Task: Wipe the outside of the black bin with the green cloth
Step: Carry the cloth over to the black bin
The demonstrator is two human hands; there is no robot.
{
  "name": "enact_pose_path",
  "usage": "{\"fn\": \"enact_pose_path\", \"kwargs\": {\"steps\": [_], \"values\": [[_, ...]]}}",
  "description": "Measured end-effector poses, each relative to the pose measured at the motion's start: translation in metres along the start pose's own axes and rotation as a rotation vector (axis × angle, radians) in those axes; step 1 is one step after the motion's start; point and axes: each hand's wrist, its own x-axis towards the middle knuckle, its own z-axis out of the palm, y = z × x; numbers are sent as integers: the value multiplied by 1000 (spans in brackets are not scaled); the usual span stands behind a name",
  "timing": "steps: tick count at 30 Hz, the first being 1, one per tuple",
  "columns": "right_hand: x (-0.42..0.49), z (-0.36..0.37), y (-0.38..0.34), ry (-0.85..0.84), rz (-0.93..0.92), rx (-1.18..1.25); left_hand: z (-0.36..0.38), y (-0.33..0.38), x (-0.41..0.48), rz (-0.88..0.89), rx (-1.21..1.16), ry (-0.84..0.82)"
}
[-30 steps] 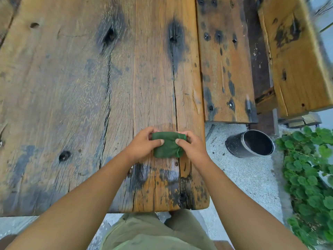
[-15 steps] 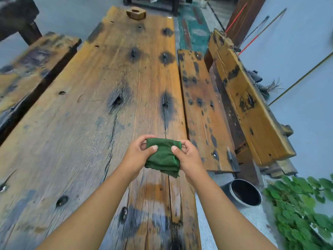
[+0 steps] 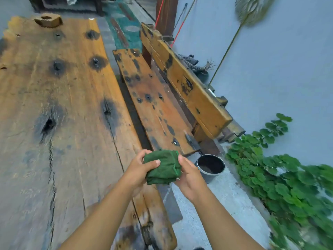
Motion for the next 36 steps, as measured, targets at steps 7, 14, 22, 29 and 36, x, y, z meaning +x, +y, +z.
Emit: {"fn": "enact_pose_path", "kwargs": {"steps": [7, 14, 22, 29, 36], "values": [[-24, -131, -41, 70, 41, 528, 159, -42, 42, -126, -2, -193], [-28, -244, -76, 163, 40, 820, 314, -101, 73, -303, -100, -211], [-15, -321, -107, 273, 4, 1035, 397, -147, 98, -365, 14, -186], [33, -354, -114, 394, -8, 1069, 386, -173, 172, -356, 150, -170], [147, -400, -72, 462, -148, 988, 353, -242, 302, -267, 353, -244]]}}
